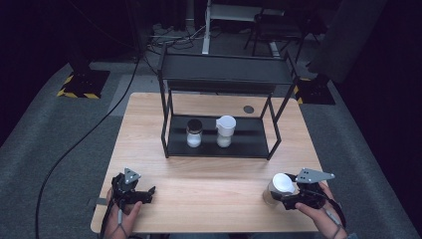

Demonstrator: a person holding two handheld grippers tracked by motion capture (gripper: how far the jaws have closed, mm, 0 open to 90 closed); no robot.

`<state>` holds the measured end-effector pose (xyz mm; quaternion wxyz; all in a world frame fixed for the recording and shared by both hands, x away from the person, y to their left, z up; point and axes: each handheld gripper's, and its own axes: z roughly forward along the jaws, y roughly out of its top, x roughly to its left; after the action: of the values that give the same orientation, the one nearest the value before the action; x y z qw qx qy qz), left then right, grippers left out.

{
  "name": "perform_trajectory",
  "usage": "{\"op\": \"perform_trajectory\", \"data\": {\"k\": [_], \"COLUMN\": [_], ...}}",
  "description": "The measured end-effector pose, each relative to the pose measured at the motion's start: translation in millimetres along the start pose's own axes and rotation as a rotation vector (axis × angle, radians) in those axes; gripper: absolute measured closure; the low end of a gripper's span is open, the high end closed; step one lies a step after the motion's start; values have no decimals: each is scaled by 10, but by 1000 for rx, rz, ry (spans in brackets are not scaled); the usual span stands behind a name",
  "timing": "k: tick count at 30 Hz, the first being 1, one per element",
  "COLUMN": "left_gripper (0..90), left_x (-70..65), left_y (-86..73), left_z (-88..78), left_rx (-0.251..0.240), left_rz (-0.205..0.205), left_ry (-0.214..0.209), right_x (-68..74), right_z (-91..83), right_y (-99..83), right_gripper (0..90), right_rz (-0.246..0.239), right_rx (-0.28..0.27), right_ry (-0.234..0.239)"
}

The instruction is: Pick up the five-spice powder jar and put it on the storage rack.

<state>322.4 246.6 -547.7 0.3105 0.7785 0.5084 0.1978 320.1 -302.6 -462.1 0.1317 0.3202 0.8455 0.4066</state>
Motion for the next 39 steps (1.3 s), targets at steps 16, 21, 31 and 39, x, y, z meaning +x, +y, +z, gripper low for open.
{"op": "perform_trajectory", "data": {"k": [16,21,31,39], "left_gripper": [5,4,5,5], "left_x": [-1,0,-1,-1], "left_y": [-1,-1,-2,-2], "left_z": [-1,-1,-1,-1], "left_rx": [-1,-1,-1,-1], "left_rz": [0,0,0,0], "left_ry": [0,0,0,0], "right_x": [9,13,24,14], "right_z": [10,14,-8,-81], "right_y": [-3,7,98,270], "right_gripper": [301,303,303,303], "right_rz": [-30,-32,-48,-70], "right_rx": [31,33,30,26], "right_ry": [-21,-23,-20,-30]}}
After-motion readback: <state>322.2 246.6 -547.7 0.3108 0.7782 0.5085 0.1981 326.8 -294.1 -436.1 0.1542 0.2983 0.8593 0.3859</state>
